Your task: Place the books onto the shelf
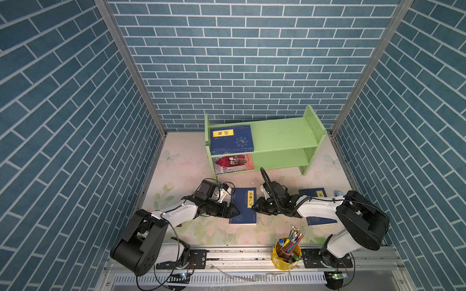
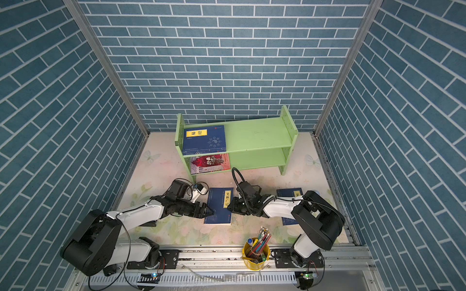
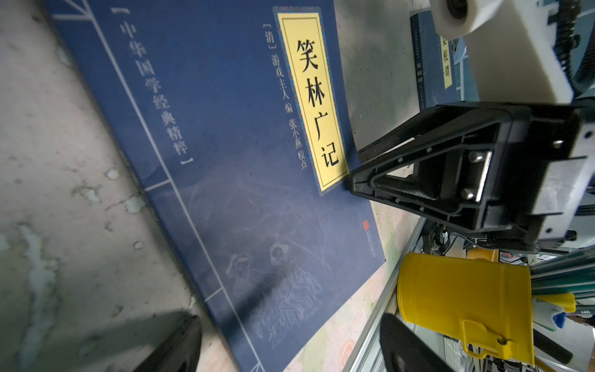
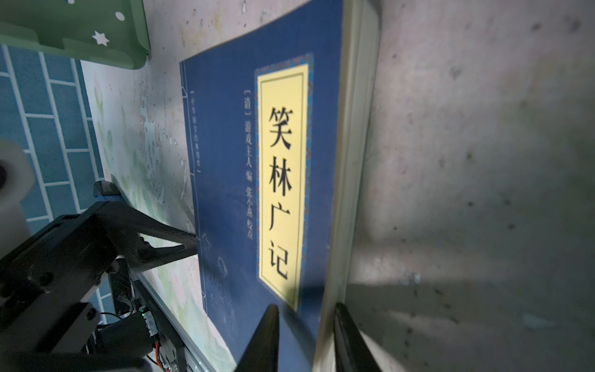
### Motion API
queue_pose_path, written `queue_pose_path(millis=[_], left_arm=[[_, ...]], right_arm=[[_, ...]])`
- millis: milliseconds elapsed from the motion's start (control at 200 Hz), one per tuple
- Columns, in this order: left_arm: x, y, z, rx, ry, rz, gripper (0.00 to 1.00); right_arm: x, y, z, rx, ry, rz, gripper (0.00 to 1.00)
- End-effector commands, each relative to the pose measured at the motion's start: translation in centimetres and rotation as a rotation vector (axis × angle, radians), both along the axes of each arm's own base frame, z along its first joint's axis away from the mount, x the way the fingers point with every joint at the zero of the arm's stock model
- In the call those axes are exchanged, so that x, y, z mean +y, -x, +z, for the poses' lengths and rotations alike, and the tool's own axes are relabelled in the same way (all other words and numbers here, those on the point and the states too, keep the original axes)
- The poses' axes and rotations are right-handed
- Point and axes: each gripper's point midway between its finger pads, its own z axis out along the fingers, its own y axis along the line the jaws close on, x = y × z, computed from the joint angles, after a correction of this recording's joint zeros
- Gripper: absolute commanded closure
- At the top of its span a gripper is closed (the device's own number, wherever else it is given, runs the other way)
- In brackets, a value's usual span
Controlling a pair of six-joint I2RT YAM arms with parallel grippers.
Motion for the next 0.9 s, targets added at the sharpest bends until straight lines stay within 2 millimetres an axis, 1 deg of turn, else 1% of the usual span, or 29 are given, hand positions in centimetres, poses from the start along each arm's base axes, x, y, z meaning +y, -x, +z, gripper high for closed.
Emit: queue_pose_path(millis=[0, 160, 275, 460, 540, 610, 720, 895], left_arm=[[0.7, 0.8, -1.3, 0.033, -0.055, 0.007, 0.12], [0.7, 0.7, -1.1, 0.028, -0.049, 0.005, 0.12], [0.7, 0.7, -1.1, 0.027, -0.048, 0.006, 0.12], [0.6, 0.6, -0.9, 0.021, -0.045, 0.005, 0.12], [0.5, 0.4, -0.5, 0.015, -0.037, 0.007, 0.15], [0.4, 0.3, -0.4, 0.013, -0.036, 0.011, 0.17], [0.6, 0.0, -0.4, 0.028, -0.055, 0.037, 0.18], [1.1, 0.0, -1.0, 0.036, -0.096, 0.046, 0.17]], right_arm=[[0.4, 0.5, 1.0, 0.024, -0.050, -0.005, 0.73], [1.1, 0.7, 1.2, 0.040, -0.084, 0.008, 0.74], [1.1, 0.7, 1.2, 0.043, -0.088, 0.005, 0.73], [1.2, 0.6, 1.8, 0.036, -0.116, -0.007, 0.75], [1.2, 0.6, 1.9, 0.034, -0.124, -0.009, 0.75], [0.5, 0.7, 1.2, 0.048, -0.079, -0.025, 0.74], [-1.5, 0.9, -0.8, 0.079, 0.049, -0.068, 0.71], [-2.1, 0.9, -1.8, 0.095, 0.092, -0.089, 0.66]])
